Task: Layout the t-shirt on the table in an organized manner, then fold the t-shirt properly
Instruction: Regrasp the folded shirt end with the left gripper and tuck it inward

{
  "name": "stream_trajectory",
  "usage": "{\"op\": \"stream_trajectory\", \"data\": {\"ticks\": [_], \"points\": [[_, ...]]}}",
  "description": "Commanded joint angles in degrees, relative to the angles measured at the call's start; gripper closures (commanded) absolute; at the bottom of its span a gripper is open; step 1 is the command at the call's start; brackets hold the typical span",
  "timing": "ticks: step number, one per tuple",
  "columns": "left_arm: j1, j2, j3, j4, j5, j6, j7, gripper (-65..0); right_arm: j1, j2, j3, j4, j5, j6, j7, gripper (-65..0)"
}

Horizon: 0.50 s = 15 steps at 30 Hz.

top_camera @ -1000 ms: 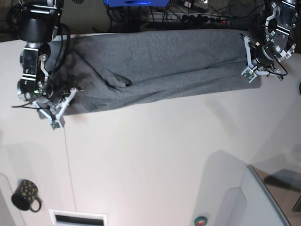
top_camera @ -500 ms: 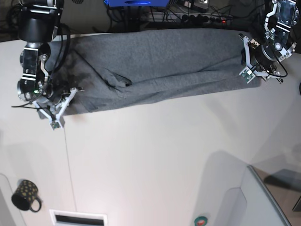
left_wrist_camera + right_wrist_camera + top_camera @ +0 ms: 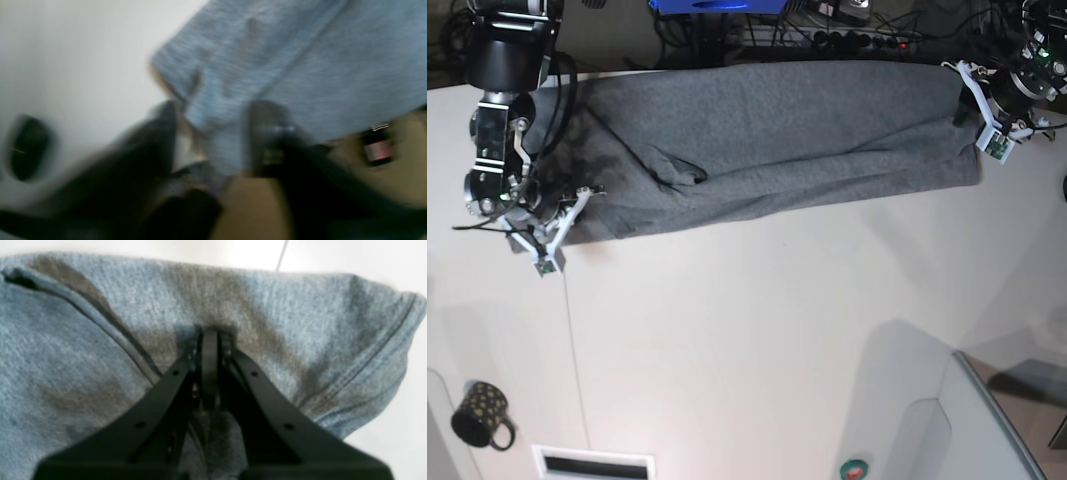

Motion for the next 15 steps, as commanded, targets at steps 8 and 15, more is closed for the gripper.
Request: {"op": "stream_trajectory", "data": {"ticks": [8, 15], "points": [[-4.0, 6.48, -0.23, -8.09, 8.4, 0.14, -1.23, 0.0, -0.22, 0.25, 0.09, -0.12, -2.04, -0.83, -3.08, -1.1], [-14.55, 8.5, -0.14, -18.81, 14.99, 0.14, -1.23, 0.0, 0.75, 0.25, 0.09, -0.64, -2.04, -0.83, -2.73, -1.1]]}}
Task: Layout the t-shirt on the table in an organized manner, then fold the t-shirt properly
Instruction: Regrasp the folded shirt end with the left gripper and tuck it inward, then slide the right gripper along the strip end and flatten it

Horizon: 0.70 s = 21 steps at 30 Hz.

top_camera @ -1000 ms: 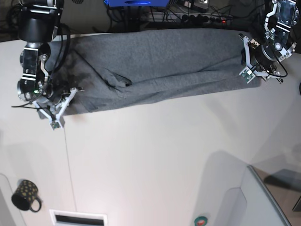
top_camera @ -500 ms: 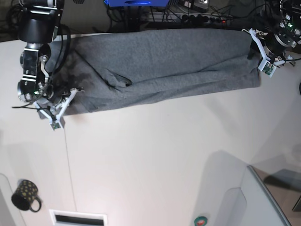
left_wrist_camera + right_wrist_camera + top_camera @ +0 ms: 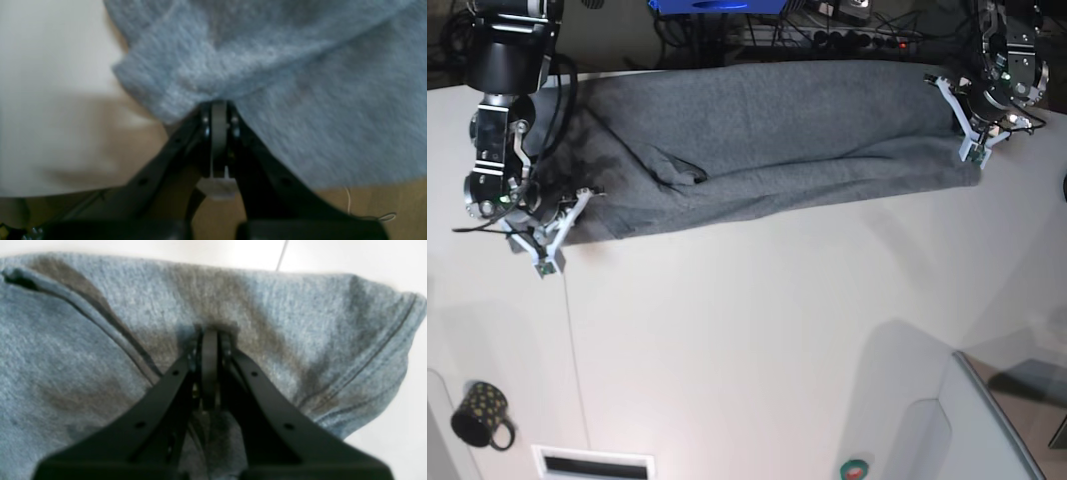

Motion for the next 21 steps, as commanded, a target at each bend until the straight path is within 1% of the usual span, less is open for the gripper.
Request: {"op": "stream_trajectory", "data": {"ticks": [1, 6, 7, 9, 10, 14, 17, 19, 21], "points": [[-1.11, -0.79, 0.46, -0.5, 0.15, 0.16, -0.26, 0.0, 0.2, 0.27, 0.09, -0.36, -1.89, -0.83, -1.84, -1.1], [-7.44, -0.96, 5.29, -6.66, 1.91, 0.25, -0.18, 0.0, 1.96, 0.27, 0.09, -0.36, -1.98, -1.18, -2.01, -1.2], [-8.58, -0.87, 6.08, -7.71, 2.35, 0.25, -0.18, 0.0, 2.49, 0.27, 0.09, -0.36, -1.98, -2.41, -2.01, -1.2], [-10.96, -0.79, 7.4, -10.09, 2.88, 0.34, -0.18, 0.0, 3.11, 0.45, 0.09, -1.33, -1.89, -6.46, -1.75, -0.9], [-12.01, -0.79, 7.84, -11.14, 2.88, 0.34, -0.18, 0.0, 3.55, 0.71, 0.09, -2.21, -1.71, -7.51, -1.57, -0.9], [-17.46, -0.79, 8.1, -15.54, 2.88, 0.43, -0.09, 0.0, 7.06, 0.89, 0.01, -8.27, -1.89, -8.22, 2.03, -0.8], [-20.71, -0.87, 8.1, -16.85, 2.88, 0.43, 0.09, 0.0, 9.52, 0.89, 0.01, -12.14, -1.98, -8.22, 3.35, -0.8], [-21.59, -0.87, 7.93, -16.06, 2.88, 0.43, 0.18, 0.0, 9.79, 0.89, 0.01, -11.79, -1.8, -8.22, 3.44, -0.8], [-21.59, -0.87, 7.66, -13.87, 2.53, 0.43, 0.18, 0.0, 9.35, 0.89, 0.09, -8.27, -1.8, -8.22, 3.35, -0.9]]}}
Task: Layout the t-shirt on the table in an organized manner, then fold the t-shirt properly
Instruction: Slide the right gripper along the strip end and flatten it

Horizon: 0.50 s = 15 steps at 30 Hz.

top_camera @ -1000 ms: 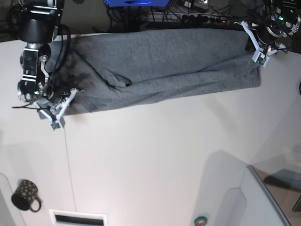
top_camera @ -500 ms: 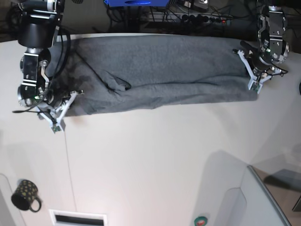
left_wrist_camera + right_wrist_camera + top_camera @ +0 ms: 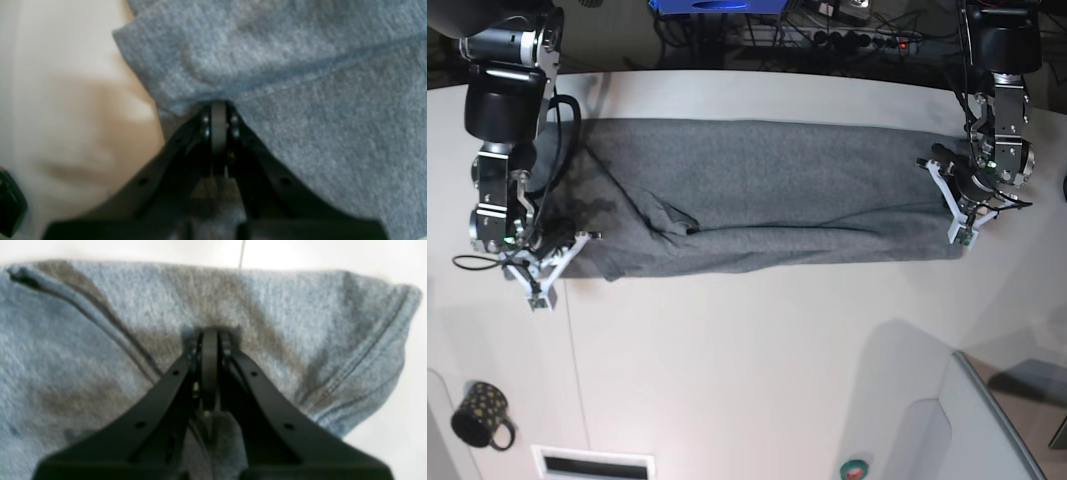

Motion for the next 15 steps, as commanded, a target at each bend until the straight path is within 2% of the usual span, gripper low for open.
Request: {"op": "stream_trajectory", "data": {"ticks": [1, 4, 10, 11, 13, 15], "points": [[-0.09, -0.57, -0.36, 2.07, -0.4, -0.71, 0.09, 0.0, -0.36, 0.34, 0.09, 3.19, -0.47, -0.65, -0.69, -1.2], [0.18, -0.65, -0.8, 4.27, -0.58, -0.71, 0.09, 0.0, -2.82, -0.01, 0.09, 12.07, -0.47, -0.65, -1.48, -1.5], [0.35, -0.57, -6.07, 6.65, -0.58, -0.89, 0.09, 0.0, -3.7, -1.15, -0.35, 23.06, -0.47, 0.05, -7.9, -2.0], [0.62, -0.57, -6.42, 7.7, -0.58, -0.97, 0.09, 0.0, -3.97, -1.33, -0.43, 24.47, -0.47, 1.1, -8.43, -3.2], [2.9, -0.57, -8.09, 10.69, -0.67, -0.97, 0.09, 0.0, -4.05, -1.77, -0.43, 27.11, -0.47, 5.15, -9.13, -9.6], [5.37, -0.57, -10.12, 13.77, -2.16, -0.97, 0.09, 0.0, -3.97, -2.74, -0.43, 27.63, -0.47, 9.81, -9.31, -19.5]]}}
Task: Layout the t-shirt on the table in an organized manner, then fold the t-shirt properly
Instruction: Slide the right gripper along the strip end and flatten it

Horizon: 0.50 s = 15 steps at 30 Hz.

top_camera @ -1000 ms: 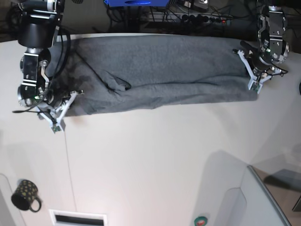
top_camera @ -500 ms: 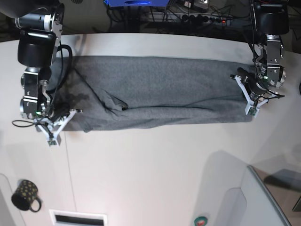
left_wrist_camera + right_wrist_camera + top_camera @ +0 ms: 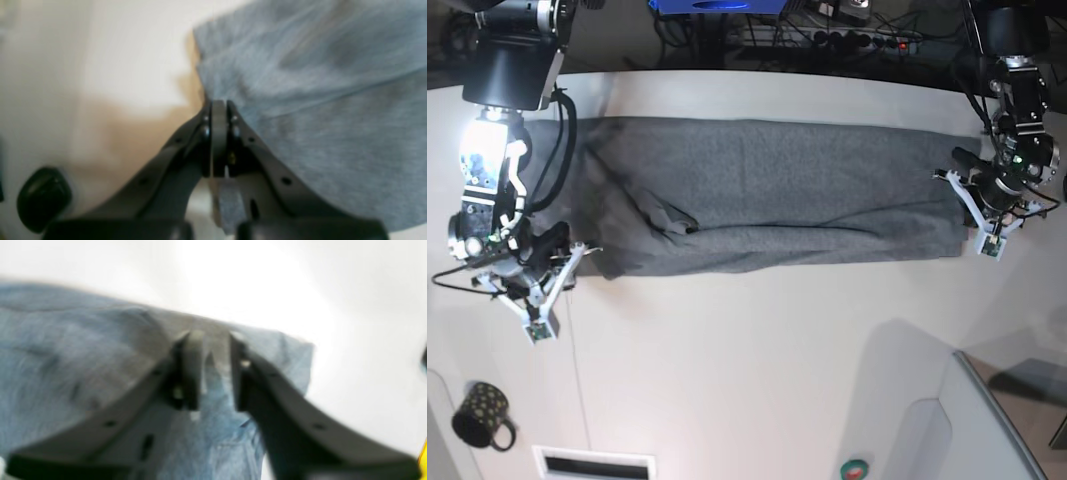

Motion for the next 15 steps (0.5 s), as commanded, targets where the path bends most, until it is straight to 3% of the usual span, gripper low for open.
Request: {"op": "stream_trajectory", "data": {"ticks": [1, 3, 5, 9, 15], "points": [[1.24, -1.22, -1.97, 1.64, -1.63, 0.32, -0.33, 0.0, 1.43, -0.07, 0.09, 0.9, 0.19, 2.17, 0.81, -24.5], [4.06, -1.75, -4.96, 2.61, -7.6, 0.32, -0.33, 0.0, 1.7, -0.42, 0.09, 0.37, 0.19, 5.42, 0.99, -34.7], [6.69, -2.89, -8.65, 2.61, -13.93, 0.32, -0.33, 0.0, 1.96, -0.42, 0.09, -1.3, 0.19, 6.83, 1.08, -40.7], [11.53, -5.09, -11.82, 2.26, -20.7, 0.32, -0.77, 0.0, 2.93, -0.42, 0.09, -5.08, 0.19, 10.08, 1.16, -41.0], [14.34, -5.0, -15.24, 2.52, -21.14, 0.32, -0.77, 0.0, 5.83, -0.51, 0.09, -10.97, 0.19, 11.53, 4.77, -41.0]]}}
